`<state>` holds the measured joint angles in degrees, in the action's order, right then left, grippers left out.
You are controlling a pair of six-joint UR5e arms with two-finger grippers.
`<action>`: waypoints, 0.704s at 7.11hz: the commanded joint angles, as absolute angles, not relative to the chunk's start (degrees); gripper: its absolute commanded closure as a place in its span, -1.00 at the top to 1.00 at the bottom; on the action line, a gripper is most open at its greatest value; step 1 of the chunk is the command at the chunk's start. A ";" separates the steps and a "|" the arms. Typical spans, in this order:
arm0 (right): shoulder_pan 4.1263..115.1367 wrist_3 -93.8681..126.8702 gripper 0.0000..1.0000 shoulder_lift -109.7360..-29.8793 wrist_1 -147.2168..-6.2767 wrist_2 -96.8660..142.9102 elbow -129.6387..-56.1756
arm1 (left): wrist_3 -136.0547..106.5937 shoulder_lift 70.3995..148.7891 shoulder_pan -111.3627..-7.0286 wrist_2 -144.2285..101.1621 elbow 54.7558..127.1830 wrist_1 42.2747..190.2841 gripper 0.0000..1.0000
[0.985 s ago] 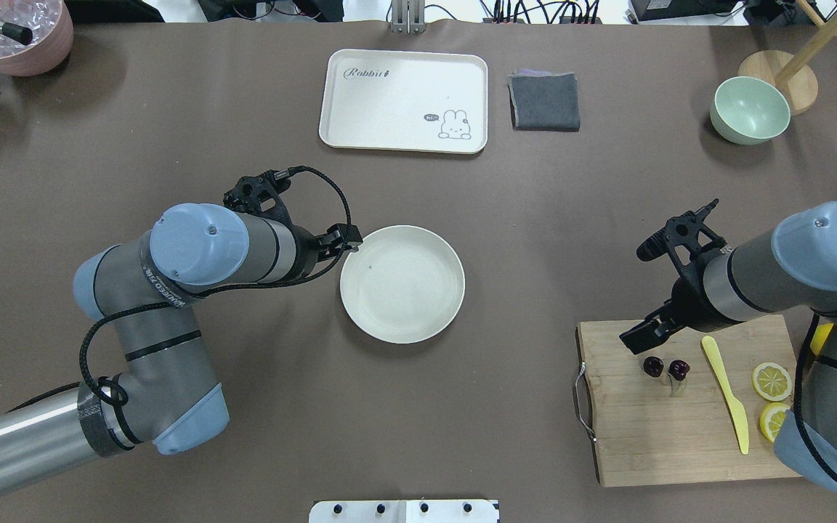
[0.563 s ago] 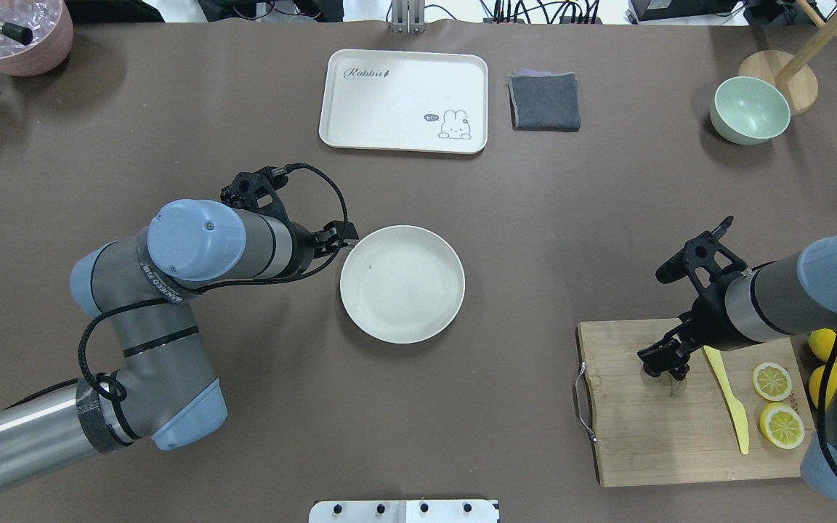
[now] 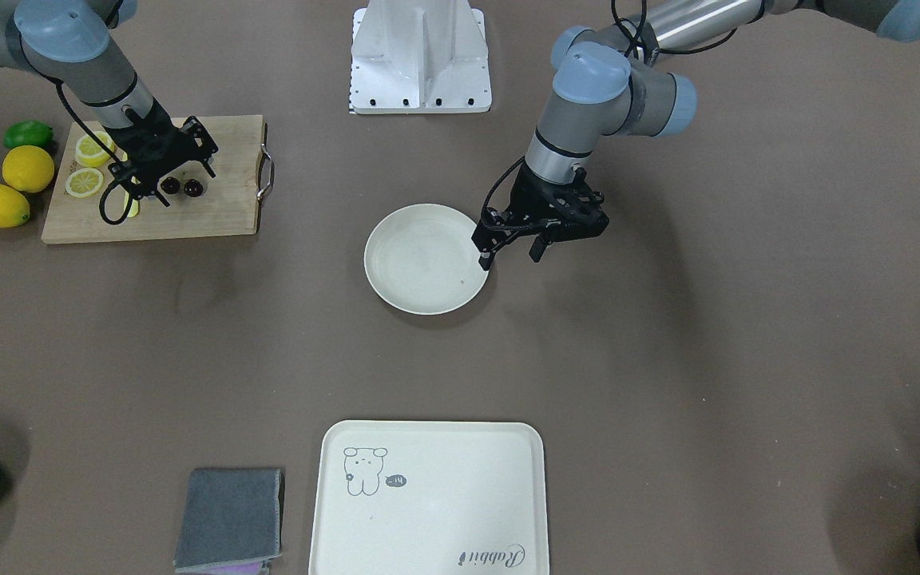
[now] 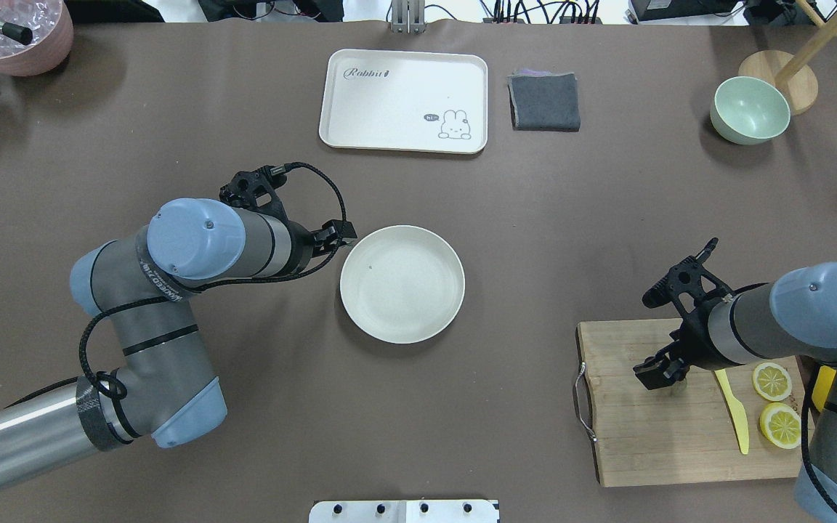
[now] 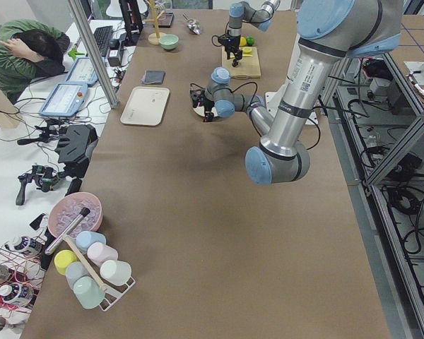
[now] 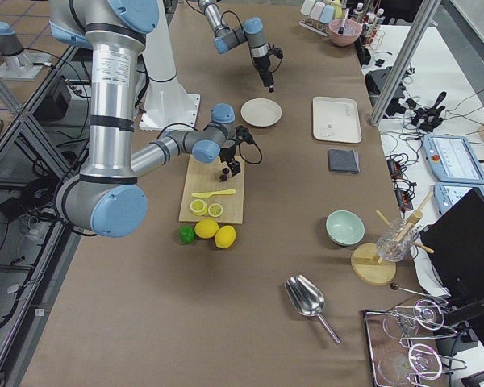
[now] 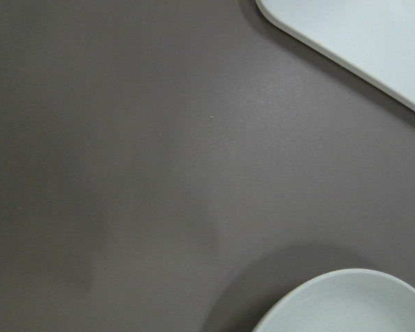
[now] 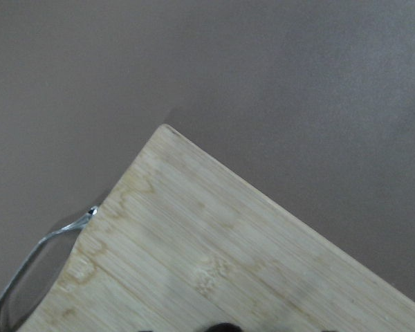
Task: Place red cherry on plate
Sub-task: 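Close the right gripper on the cherry stems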
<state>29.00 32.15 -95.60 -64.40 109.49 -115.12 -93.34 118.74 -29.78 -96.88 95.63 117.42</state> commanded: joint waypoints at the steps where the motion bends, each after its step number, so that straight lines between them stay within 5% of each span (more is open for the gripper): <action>1: 27.43 33.13 0.68 -95.71 -64.42 108.63 -114.44 | -93.34 118.74 -29.79 -96.94 95.62 117.42 0.96; 2: 27.25 34.70 0.22 -95.63 -64.34 108.63 -114.43 | -93.34 118.74 -29.79 -96.94 95.62 117.42 0.96; 3: 26.81 35.15 -0.67 -95.63 -64.34 107.85 -114.43 | -93.34 118.74 -29.88 -96.94 95.62 117.42 0.96; 4: 26.81 35.16 -1.00 -95.45 -64.34 107.75 -114.78 | -93.25 118.74 -29.97 -96.94 95.62 117.42 0.96; 5: 26.72 35.24 -1.00 -95.28 -64.34 107.41 -114.79 | -93.25 118.74 -30.06 -96.94 95.54 117.42 0.96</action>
